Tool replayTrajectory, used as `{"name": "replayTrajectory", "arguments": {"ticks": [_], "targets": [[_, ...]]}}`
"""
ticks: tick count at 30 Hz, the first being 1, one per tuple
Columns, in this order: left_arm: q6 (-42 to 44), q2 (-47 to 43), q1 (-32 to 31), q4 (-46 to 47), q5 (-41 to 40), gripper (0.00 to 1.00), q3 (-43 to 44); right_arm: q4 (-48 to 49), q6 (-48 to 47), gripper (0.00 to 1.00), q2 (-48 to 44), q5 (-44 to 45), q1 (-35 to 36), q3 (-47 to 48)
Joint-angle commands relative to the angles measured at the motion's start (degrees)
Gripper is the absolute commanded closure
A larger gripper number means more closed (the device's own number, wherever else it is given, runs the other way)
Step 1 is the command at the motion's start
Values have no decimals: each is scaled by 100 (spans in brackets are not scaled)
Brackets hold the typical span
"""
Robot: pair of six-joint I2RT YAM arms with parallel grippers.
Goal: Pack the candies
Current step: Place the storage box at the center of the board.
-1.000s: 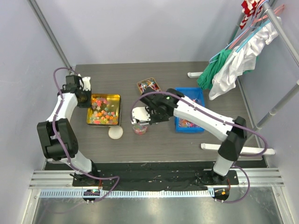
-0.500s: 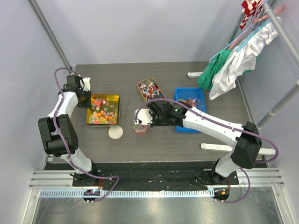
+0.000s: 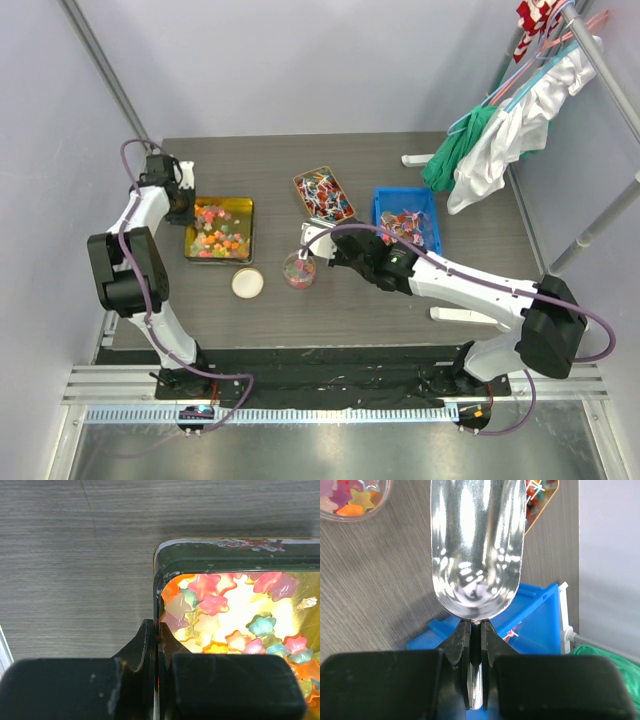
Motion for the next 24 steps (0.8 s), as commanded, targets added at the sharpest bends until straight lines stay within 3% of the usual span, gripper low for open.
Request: {"name": "replayTrajectory", "arguments": {"ticks": [1, 11, 18, 22, 24], "targets": [[-70, 163, 22, 150, -22, 100, 505, 671, -7, 99, -360, 290, -7, -145], [-149, 1340, 171, -481, -101, 100, 1971, 759, -42, 99, -448, 272, -16, -338], [-246, 2939, 514, -1676, 13, 100, 4779, 794, -7, 99, -378, 273, -51, -330], [-176, 3651, 611, -1898, -311, 100, 5750, 794, 10, 99, -317, 281, -77, -294], [-106, 3793, 620, -1802, -662, 100, 5796, 794, 10, 99, -273, 290, -95, -259]]}}
